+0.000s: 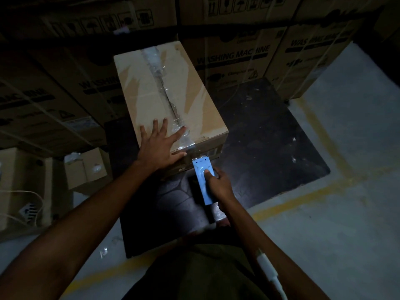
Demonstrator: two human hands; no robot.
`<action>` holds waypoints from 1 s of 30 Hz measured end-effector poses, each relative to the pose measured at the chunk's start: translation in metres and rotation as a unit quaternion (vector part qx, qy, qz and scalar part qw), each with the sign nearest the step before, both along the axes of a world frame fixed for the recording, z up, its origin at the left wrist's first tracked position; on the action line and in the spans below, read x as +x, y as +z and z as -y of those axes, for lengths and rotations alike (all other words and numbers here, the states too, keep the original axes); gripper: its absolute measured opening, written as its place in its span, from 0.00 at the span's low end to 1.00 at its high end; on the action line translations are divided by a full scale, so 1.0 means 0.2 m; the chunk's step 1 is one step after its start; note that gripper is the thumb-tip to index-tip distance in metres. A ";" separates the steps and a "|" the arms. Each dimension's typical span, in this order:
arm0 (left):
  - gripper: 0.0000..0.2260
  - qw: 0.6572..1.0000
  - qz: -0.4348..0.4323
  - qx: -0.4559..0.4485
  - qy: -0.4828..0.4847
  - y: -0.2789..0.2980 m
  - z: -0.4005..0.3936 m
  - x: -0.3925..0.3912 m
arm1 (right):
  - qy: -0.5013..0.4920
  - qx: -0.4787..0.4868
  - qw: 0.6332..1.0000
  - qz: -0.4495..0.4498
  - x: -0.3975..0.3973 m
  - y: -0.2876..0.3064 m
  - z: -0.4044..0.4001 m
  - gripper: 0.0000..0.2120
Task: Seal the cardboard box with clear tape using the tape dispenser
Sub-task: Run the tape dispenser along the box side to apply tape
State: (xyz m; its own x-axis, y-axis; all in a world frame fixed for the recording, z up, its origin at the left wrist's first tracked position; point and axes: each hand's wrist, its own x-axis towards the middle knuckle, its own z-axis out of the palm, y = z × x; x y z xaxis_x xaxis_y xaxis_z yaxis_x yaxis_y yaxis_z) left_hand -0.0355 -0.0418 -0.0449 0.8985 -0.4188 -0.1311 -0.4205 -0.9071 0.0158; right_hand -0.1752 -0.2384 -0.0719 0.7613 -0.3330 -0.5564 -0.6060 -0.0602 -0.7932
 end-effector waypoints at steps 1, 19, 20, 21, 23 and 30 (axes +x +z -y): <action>0.41 1.000 -0.002 -0.001 0.000 0.00 0.00 0.00 | -0.004 0.002 1.000 0.002 0.00 0.00 0.01 0.07; 0.44 0.997 0.029 0.006 0.070 -0.03 0.16 -0.05 | -0.036 0.026 0.999 0.016 -0.02 0.06 0.13 0.15; 0.44 0.997 0.032 0.002 0.071 -0.03 0.15 -0.05 | -0.038 0.026 0.999 0.021 -0.02 0.06 0.14 0.14; 0.44 0.997 0.034 0.002 0.070 -0.03 0.15 -0.05 | -0.041 0.027 0.998 0.028 -0.03 0.07 0.15 0.13; 0.45 0.997 0.034 0.011 0.068 -0.03 0.16 -0.05 | -0.042 0.030 0.998 0.027 -0.03 0.09 0.16 0.13; 0.52 0.998 0.017 0.022 0.056 -0.04 0.14 -0.03 | -0.052 0.051 0.997 0.027 -0.05 0.10 0.18 0.12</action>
